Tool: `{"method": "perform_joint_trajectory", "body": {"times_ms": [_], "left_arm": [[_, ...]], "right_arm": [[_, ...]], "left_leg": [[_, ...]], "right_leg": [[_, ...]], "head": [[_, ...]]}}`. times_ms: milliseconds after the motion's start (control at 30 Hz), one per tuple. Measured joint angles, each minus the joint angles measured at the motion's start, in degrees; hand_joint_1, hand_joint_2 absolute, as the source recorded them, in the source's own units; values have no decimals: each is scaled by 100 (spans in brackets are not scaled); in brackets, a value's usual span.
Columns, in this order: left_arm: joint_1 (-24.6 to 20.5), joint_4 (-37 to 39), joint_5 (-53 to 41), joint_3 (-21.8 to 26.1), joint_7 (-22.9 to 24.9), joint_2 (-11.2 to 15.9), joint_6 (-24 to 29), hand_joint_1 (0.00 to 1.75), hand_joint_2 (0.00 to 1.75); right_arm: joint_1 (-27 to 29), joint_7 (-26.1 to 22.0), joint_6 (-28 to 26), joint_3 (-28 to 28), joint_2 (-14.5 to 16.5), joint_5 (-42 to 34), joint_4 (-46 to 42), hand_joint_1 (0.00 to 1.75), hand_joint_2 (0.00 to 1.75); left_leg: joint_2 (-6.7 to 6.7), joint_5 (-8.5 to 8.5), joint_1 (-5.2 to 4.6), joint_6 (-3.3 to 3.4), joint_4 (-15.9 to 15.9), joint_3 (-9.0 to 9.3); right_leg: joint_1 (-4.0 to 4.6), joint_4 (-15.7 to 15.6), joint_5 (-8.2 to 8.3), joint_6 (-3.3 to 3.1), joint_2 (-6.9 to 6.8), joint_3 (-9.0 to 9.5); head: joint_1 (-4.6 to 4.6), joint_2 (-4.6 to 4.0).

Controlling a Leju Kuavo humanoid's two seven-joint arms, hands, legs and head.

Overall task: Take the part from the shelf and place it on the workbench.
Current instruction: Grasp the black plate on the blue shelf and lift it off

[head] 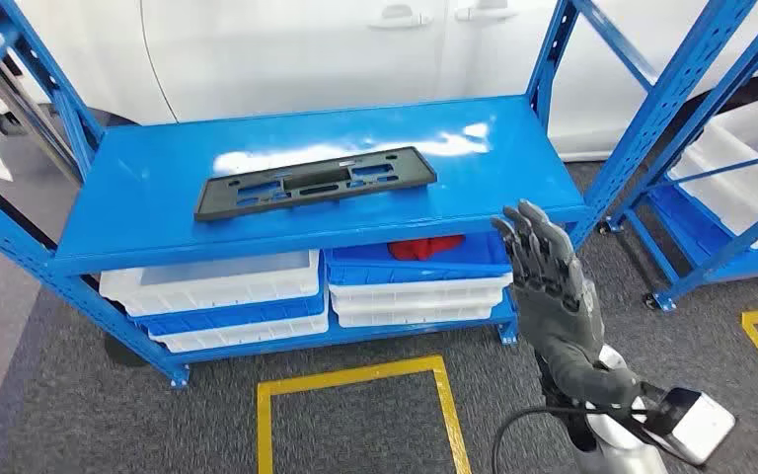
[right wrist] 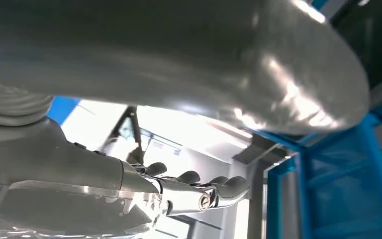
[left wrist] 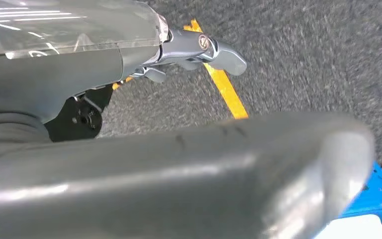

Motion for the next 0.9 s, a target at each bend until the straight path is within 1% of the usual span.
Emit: {"method": "perform_joint_trajectory", "body": {"times_ms": [67, 100, 133, 167, 200, 233, 267, 300, 333, 367, 400, 433, 467, 500, 533, 600, 633, 667, 700, 733, 767, 800, 833, 867, 900], "left_arm": [[-6, 0, 3, -1, 2, -1, 4, 0, 0], [-12, 0, 4, -1, 4, -1, 4, 0, 0], [-16, 0, 5, -2, 5, -1, 4, 0, 0], [-24, 0, 5, -2, 7, 0, 2, 0, 0], [-32, 0, 4, -2, 7, 1, 0, 0, 0], [-38, 0, 4, -2, 7, 2, -1, 0, 0], [-40, 0, 4, -2, 7, 2, -2, 0, 0], [-37, 0, 5, -2, 7, 2, -4, 0, 0], [-34, 1, 5, -2, 8, 2, -8, 0, 0], [-32, 2, 6, -2, 8, 0, -12, 0, 0], [-27, 3, 7, -2, 8, -3, -16, 0, 0], [-28, 7, 6, -2, 9, -9, -20, 0, 0], [-28, 9, 4, -2, 11, -13, -23, 0, 0], [-26, 11, 3, -2, 15, -16, -24, 0, 0], [-25, 13, 2, -2, 24, -18, -24, 0, 0], [-16, 11, 3, -3, 76, -15, -11, 0, 0], [-12, 12, 3, -4, 120, -13, 4, 0, 0], [-9, 12, 3, -4, 172, -11, 27, 0, 0], [-1, 13, 2, -4, 219, -11, 51, 0, 0], [10, 13, 2, -4, 265, -11, 79, 0, 0], [27, 13, 2, -4, 309, -12, 110, 0, 0], [47, 13, 3, -3, 352, -11, 144, 0, 0], [68, 13, 4, -2, 402, -9, 180, 0, 0], [84, 12, 5, -1, 458, -5, 227, 0, 0], [98, 11, 6, 1, 515, 2, 276, 0, 0]], "right_arm": [[4, 1, -12, 2, -1, 4, -8, 0, 0], [6, -2, -23, 3, -2, 8, -16, 0, 0], [7, -4, -26, 5, -4, 9, -24, 0, 0], [14, -6, -28, 5, -6, 8, -30, 0, 0], [23, -9, -29, 6, -8, 8, -31, 0, 0], [40, -8, -29, 8, -9, 8, -30, 0, 0], [61, -7, -31, 9, -10, 13, -29, 0, 0], [77, -7, -33, 11, -11, 21, -29, 0, 0], [87, -7, -39, 15, -11, 31, -29, 0, 0], [91, -6, -47, 19, -11, 40, -29, 0, 0], [92, -5, -57, 23, -11, 48, -29, 0, 0], [93, -4, -72, 28, -11, 53, -27, 0, 0], [93, -2, -87, 32, -11, 57, -26, 0, 0], [96, -1, -100, 35, -11, 60, -26, 0, 0], [97, 1, -109, 37, -11, 58, -26, 0, 0], [105, -1, -114, 37, -11, 34, -33, 0, 0], [107, -2, -114, 36, -16, 13, -38, 0, 0], [112, -3, -114, 35, -23, -11, -44, 0, 0], [119, -3, -114, 34, -31, -32, -48, 0, 0], [128, -3, -113, 32, -39, -48, -49, 0, 0], [143, -2, -113, 32, -45, -56, -49, 0, 0], [162, -2, -112, 31, -48, -60, -49, 0, 0], [180, -2, -112, 28, -51, -61, -49, 0, 0], [196, -1, -112, 26, -53, -61, -49, 0, 0], [209, -2, -112, 21, -56, -62, -50, 0, 0]], "left_leg": [[-3, -25, 5, 39, -31, 33], [-4, -51, 10, 77, -64, 77], [-4, -75, 19, 113, -99, 131], [-3, -101, 27, 143, -130, 186], [-2, -133, 22, 164, -138, 222], [-2, -168, 18, 176, -139, 254], [-4, -208, 12, 182, -138, 292], [-7, -251, 7, 182, -138, 344], [-10, -299, 4, 179, -137, 413], [-14, -352, 3, 171, -137, 494], [-18, -407, 3, 159, -140, 562], [-21, -460, -7, 134, -131, 613], [-25, -499, -12, 107, -124, 633], [-26, -525, -17, 78, -119, 630], [-23, -541, -21, 47, -121, 630], [-10, -587, -23, -12, -121, 651], [-6, -650, -24, -39, -13, 619], [-5, -753, -21, -63, 215, 518], [-6, -878, -7, -81, 547, 348], [-6, -1021, 3, -99, 966, 102], [-5, -1110, 15, -116, 1333, -138], [-5, -1103, 23, -129, 1555, -319], [-5, -984, 28, -136, 1581, -409], [-4, -751, 31, -134, 1363, -377], [-3, -459, 33, -124, 975, -257]], "right_leg": [[-9, -20, -32, 38, -5, 37], [-17, 12, -71, 71, -12, 53], [-23, 154, -144, 95, -20, 6], [-29, 438, -258, 115, -26, -138], [-31, 825, -388, 126, -30, -374], [-33, 1249, -511, 135, -29, -666], [-35, 1578, -549, 141, -29, -931], [-34, 1716, -470, 141, -30, -1102], [-33, 1637, -263, 133, -30, -1167], [-32, 1341, 47, 115, -30, -1122], [-27, 955, 348, 88, -30, -1018], [-10, 604, 566, 56, -31, -912], [4, 355, 665, 25, -31, -837], [20, 236, 666, -1, -28, -808], [36, 202, 625, -26, -22, -804], [12, 147, 585, -76, -9, -756], [-5, 122, 566, -110, -13, -709], [-25, 95, 544, -140, -21, -654], [-27, 84, 516, -165, -31, -613], [-27, 82, 484, -184, -38, -577], [-25, 82, 454, -191, -36, -547], [-24, 83, 422, -192, -30, -510], [-24, 83, 385, -188, -22, -462], [-26, 84, 343, -177, -13, -403], [-27, 84, 296, -162, -6, -338]], "head": [[-1, 0], [0, 0], [0, 0], [1, 0], [1, 0], [1, 0], [1, 0], [1, 0], [1, 0], [1, 0], [1, 0], [1, 0], [2, 0], [3, 0], [4, 0], [5, 0], [4, 0], [4, 0], [4, 0], [4, 0], [4, 0], [3, 0], [3, 0], [3, 0], [4, 0]]}}
